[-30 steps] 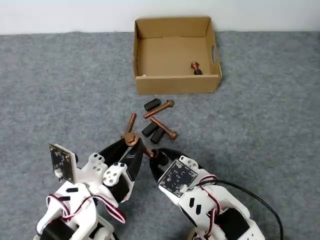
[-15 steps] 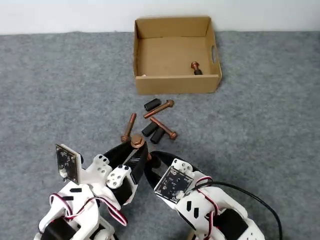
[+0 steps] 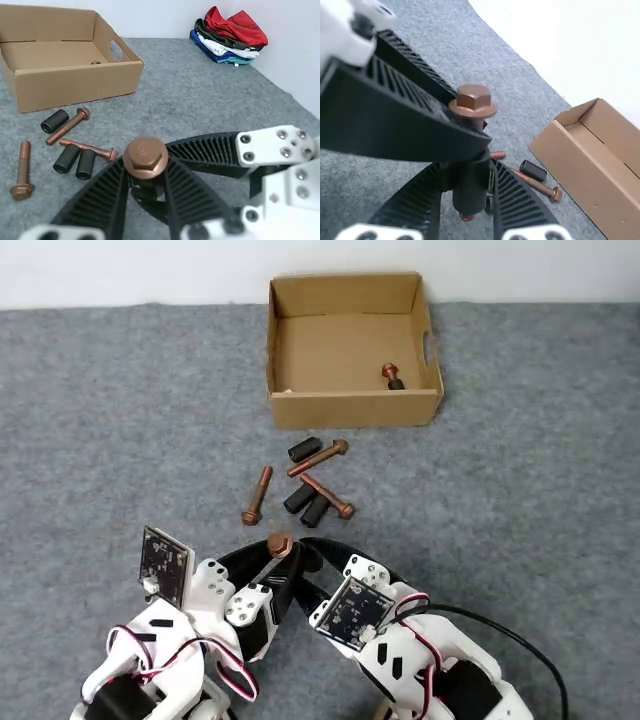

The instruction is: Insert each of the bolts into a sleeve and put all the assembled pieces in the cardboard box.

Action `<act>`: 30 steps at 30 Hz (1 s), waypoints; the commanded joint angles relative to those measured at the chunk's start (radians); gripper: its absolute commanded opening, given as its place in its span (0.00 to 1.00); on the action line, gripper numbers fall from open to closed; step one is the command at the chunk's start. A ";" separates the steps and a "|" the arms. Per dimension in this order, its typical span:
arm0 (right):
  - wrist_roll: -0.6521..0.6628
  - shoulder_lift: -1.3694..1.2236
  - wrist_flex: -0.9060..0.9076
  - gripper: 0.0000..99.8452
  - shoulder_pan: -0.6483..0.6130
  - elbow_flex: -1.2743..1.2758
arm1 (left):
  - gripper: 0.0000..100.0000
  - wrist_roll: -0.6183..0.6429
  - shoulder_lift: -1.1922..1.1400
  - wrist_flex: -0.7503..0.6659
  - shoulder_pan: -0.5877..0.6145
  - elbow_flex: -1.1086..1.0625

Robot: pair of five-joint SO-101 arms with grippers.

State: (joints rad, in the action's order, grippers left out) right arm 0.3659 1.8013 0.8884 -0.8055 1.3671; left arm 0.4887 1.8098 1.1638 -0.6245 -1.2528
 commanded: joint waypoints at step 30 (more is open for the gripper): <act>-0.186 0.010 0.110 0.01 0.346 -0.077 | 0.00 -0.290 0.006 0.063 0.405 0.056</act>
State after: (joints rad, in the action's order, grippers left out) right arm 0.2647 1.8013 0.9375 -0.5554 1.3610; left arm 0.2723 1.8082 1.2298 -0.3145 -1.1807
